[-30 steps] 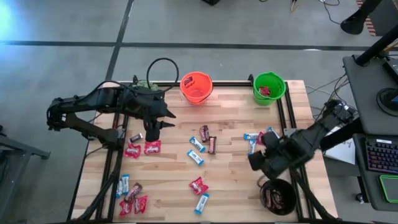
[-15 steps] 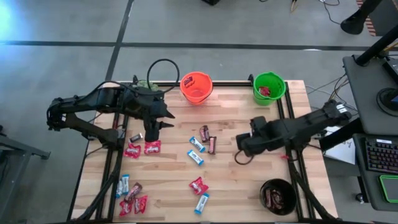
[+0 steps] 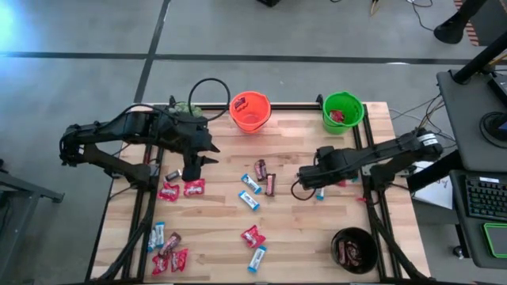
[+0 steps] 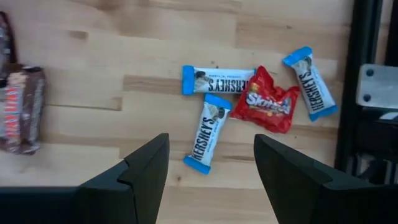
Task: Organize candy in baskets
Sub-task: Put the white chocolate bar into the orange bucket
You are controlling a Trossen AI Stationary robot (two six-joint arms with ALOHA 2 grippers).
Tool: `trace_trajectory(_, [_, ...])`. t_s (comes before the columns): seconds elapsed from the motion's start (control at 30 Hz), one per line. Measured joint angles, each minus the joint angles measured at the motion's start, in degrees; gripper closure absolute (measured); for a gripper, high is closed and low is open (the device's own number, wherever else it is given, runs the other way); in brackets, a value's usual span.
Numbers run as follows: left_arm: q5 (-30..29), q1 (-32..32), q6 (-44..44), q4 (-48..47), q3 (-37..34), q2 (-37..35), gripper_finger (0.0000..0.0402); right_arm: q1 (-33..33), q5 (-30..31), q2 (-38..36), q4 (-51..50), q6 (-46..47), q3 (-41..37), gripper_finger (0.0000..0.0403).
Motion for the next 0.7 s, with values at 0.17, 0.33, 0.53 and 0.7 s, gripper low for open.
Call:
trace_trajectory(0.17, [0.02, 0.00, 0.00, -0.15, 0.00, 0.00, 0.0264, -1.02, -1.54, -1.92, 6.54, 1.51, -7.04, 0.0177])
trace_trajectory(0.33, [0.07, 0.00, -0.02, -0.44, 0.00, 0.00, 0.0264, -1.01, -3.36, -5.83, 12.02, 5.60, -14.77, 0.0177])
trace_trajectory(0.53, [0.09, 0.00, -0.02, -0.91, 0.00, 0.00, 0.0264, -0.90, -3.90, -8.84, 19.82, 9.04, -20.67, 0.0177])
trace_trajectory(0.7, [0.11, 0.00, -0.02, -0.87, 0.00, 0.00, 0.0264, -0.90, -5.03, -8.88, 24.28, 10.32, -24.09, 0.0177])
